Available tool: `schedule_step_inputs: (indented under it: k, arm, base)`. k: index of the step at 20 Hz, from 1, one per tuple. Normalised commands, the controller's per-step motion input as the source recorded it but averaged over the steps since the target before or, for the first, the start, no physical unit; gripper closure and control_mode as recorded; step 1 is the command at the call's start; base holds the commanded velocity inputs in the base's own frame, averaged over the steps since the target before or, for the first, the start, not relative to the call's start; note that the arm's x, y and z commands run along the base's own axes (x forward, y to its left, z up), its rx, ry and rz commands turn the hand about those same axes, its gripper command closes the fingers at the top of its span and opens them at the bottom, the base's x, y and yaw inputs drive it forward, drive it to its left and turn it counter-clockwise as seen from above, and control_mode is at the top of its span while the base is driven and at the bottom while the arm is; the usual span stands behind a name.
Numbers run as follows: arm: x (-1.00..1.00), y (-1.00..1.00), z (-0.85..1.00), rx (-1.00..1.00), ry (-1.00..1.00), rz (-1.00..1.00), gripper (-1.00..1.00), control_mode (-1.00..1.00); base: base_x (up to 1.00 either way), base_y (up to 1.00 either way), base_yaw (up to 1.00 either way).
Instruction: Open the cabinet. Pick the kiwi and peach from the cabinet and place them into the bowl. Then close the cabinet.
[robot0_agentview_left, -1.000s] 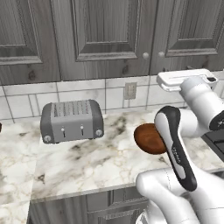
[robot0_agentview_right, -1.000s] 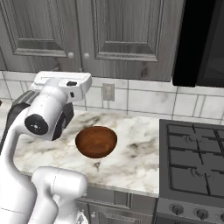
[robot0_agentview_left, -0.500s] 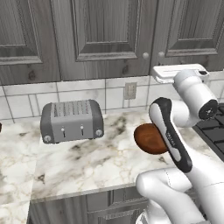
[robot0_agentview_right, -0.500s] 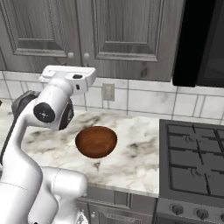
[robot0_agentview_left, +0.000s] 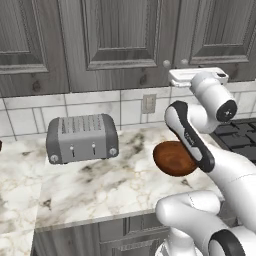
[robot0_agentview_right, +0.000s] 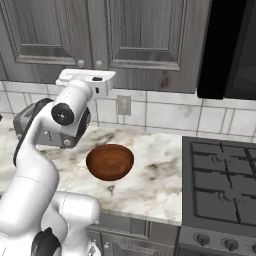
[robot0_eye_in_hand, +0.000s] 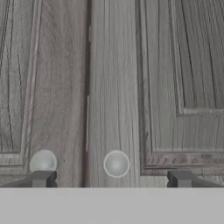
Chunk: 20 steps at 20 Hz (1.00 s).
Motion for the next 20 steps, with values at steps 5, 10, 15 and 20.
schedule_step_inputs:
  k: [5,10,15,20]
  arm:
    - [0.54,-0.07,0.00,0.00,0.01,0.00,-1.00,-1.00]
    - [0.57,-0.07,0.00,0.00,0.00,0.00,-1.00,-1.00]
    - [0.74,-0.01,-0.02,0.00,0.01,0.00,-1.00,-1.00]
    - [0.62,0.00,-0.06,0.00,0.00,0.01,1.00,-1.00]
  base:
    - [0.00,0.00,0.00]
    - [0.00,0.00,0.00]
    - [0.00,0.00,0.00]
    - [0.00,0.00,0.00]
